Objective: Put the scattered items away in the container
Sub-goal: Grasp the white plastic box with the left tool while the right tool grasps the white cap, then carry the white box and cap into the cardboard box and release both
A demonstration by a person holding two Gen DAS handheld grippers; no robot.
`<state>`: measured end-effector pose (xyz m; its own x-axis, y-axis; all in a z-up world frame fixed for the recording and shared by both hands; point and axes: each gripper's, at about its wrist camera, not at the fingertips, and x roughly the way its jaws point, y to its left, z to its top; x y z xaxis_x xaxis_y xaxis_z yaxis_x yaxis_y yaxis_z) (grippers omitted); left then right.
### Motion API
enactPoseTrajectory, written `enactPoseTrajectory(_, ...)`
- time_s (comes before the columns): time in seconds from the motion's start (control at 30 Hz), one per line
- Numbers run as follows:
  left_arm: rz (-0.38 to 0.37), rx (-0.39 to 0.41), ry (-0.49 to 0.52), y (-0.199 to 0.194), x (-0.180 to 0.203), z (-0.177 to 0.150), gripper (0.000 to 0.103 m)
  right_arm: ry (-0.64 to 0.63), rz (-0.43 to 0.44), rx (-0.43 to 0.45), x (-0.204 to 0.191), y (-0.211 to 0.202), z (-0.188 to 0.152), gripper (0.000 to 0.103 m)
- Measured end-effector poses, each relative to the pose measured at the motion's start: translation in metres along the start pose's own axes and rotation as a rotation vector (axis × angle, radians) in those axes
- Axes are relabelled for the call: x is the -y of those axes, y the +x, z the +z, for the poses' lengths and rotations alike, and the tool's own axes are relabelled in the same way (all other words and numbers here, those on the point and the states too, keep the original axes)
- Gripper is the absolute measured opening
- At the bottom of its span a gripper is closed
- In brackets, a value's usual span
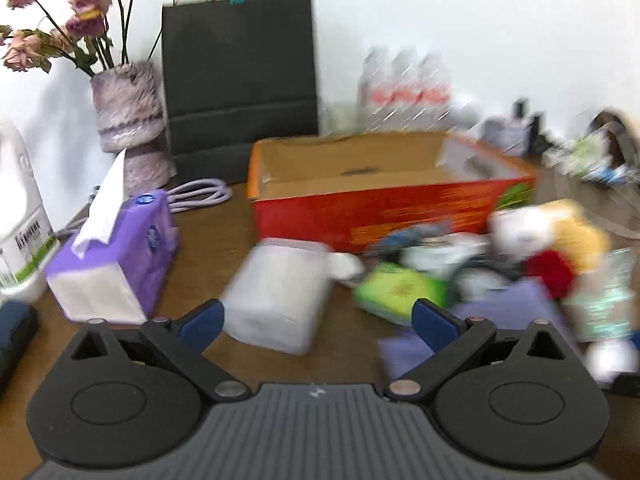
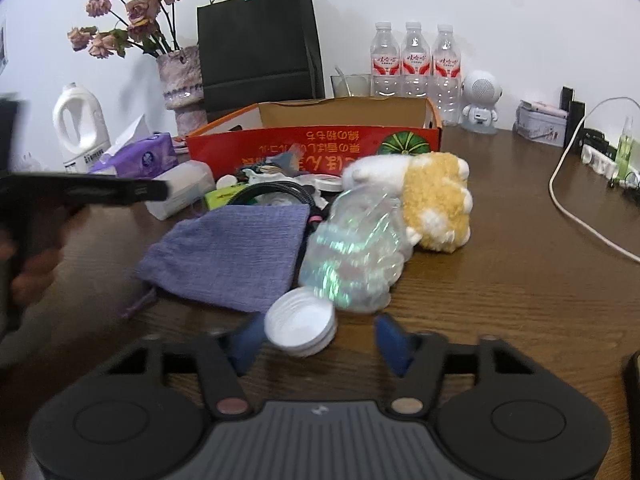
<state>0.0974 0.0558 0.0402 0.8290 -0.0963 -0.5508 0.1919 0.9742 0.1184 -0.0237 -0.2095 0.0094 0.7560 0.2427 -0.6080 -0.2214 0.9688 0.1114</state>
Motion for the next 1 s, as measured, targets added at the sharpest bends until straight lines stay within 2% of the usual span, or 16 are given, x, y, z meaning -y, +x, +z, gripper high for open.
enactPoseTrajectory(0.07, -0.001, -0.006, 0.021, 0.014, -0.007, 0.003, 0.099, -0.016, 0.000, 0.006, -0.003, -0.001, 0.001, 0.050)
enactPoseTrajectory(0.13, -0.050, -0.030, 0.021, 0.030, -0.015, 0.004, 0.098, -0.018, 0.017, 0.006, -0.002, 0.000, 0.002, 0.046)
enactPoseTrajectory(0.17, -0.049, -0.051, 0.010, 0.037, -0.018, 0.003, 0.091, -0.021, 0.027, 0.003, -0.003, 0.002, 0.002, 0.042)
enactPoseTrajectory(0.2, -0.034, -0.083, -0.007, 0.044, -0.021, 0.002, 0.076, -0.026, 0.028, -0.003, -0.004, 0.004, 0.001, 0.040)
enactPoseTrajectory(0.27, -0.036, -0.129, -0.051, 0.052, -0.026, 0.000, 0.070, -0.031, 0.029, -0.010, -0.005, 0.008, 0.001, 0.039)
enactPoseTrajectory(0.4, -0.028, -0.117, -0.094, 0.041, -0.028, -0.008, 0.066, -0.040, 0.012, 0.000, -0.007, 0.012, 0.001, 0.039)
enactPoseTrajectory(0.47, 0.014, -0.127, -0.121, 0.028, -0.025, -0.013, 0.066, -0.062, 0.005, -0.002, -0.010, 0.012, 0.000, 0.038)
enactPoseTrajectory(0.57, 0.098, -0.108, -0.112, -0.010, -0.012, -0.030, 0.066, -0.072, 0.041, -0.021, -0.011, 0.004, -0.003, 0.038)
enactPoseTrajectory(0.63, 0.131, -0.092, -0.104, -0.038, 0.000, -0.047, 0.066, -0.097, 0.072, -0.041, -0.015, -0.005, -0.007, 0.038)
enactPoseTrajectory(0.7, 0.160, -0.112, -0.134, -0.063, 0.010, -0.065, 0.066, -0.129, 0.083, -0.052, -0.021, -0.016, -0.014, 0.038)
enactPoseTrajectory(0.77, 0.165, -0.130, -0.170, -0.088, 0.023, -0.081, 0.066, -0.162, 0.082, -0.065, -0.028, -0.024, -0.020, 0.039)
enactPoseTrajectory(0.83, 0.138, -0.131, -0.195, -0.113, 0.036, -0.093, 0.067, -0.190, 0.090, -0.072, -0.034, -0.033, -0.027, 0.041)
enactPoseTrajectory(0.9, 0.123, -0.136, -0.214, -0.129, 0.044, -0.101, 0.073, -0.200, 0.119, -0.056, -0.039, -0.045, -0.032, 0.051)
enactPoseTrajectory(0.97, 0.094, -0.123, -0.181, -0.139, 0.051, -0.103, 0.077, -0.203, 0.128, -0.032, -0.043, -0.052, -0.034, 0.059)
enactPoseTrajectory(1.0, 0.095, -0.107, -0.163, -0.141, 0.052, -0.103, 0.082, -0.208, 0.118, -0.027, -0.044, -0.052, -0.035, 0.059)
